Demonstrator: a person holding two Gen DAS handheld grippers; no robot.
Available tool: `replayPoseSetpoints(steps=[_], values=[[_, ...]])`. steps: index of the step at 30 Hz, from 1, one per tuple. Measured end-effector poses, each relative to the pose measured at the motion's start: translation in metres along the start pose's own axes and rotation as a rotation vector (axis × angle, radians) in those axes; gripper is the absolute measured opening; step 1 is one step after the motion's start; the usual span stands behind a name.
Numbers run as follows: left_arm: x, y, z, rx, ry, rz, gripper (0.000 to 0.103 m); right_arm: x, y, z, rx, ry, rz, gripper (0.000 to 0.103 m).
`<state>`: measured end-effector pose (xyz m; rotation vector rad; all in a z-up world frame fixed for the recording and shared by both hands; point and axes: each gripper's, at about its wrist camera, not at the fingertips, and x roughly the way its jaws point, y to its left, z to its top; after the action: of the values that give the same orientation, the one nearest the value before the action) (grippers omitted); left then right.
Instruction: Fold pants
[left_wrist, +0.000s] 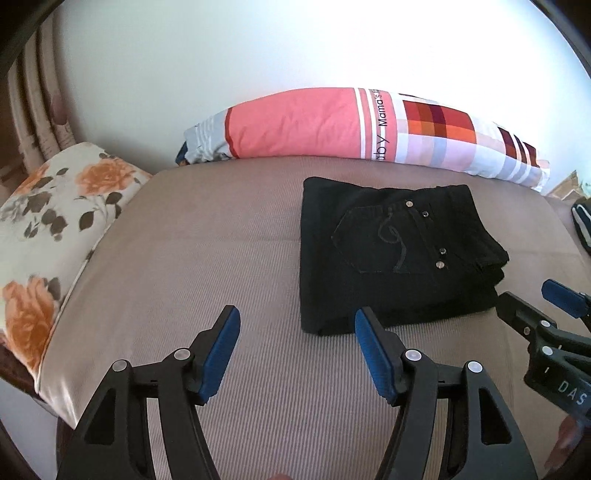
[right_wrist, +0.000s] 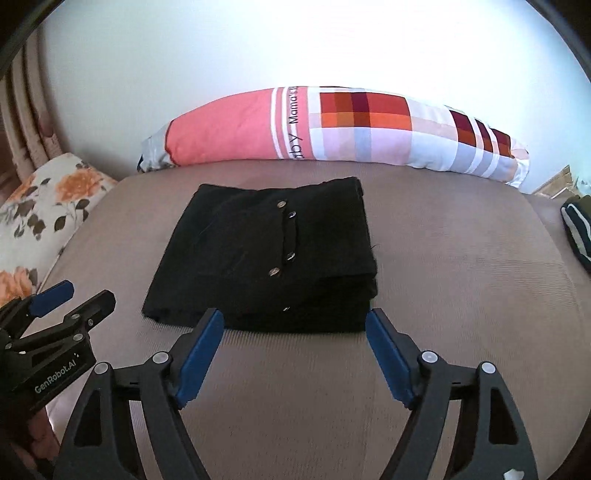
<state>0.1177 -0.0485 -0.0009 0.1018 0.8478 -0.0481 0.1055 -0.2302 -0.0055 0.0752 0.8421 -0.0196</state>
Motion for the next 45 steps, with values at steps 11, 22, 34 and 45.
replayPoseSetpoints(steps=[11, 22, 34, 45], values=[[-0.011, 0.0, -0.02, -0.02, 0.019, -0.003, 0.065, -0.016, 0.013, -0.017, -0.024, -0.023, -0.018, 0.081], [-0.015, -0.003, -0.027, -0.021, 0.027, -0.004, 0.065, -0.018, 0.016, -0.028, -0.023, -0.013, -0.006, 0.081], [-0.017, -0.006, -0.029, -0.013, 0.021, 0.007, 0.065, -0.015, 0.02, -0.033, -0.034, 0.006, 0.006, 0.082], [-0.013, -0.007, -0.03, -0.002, 0.03, 0.007, 0.065, -0.011, 0.02, -0.035, -0.03, 0.018, 0.007, 0.082]])
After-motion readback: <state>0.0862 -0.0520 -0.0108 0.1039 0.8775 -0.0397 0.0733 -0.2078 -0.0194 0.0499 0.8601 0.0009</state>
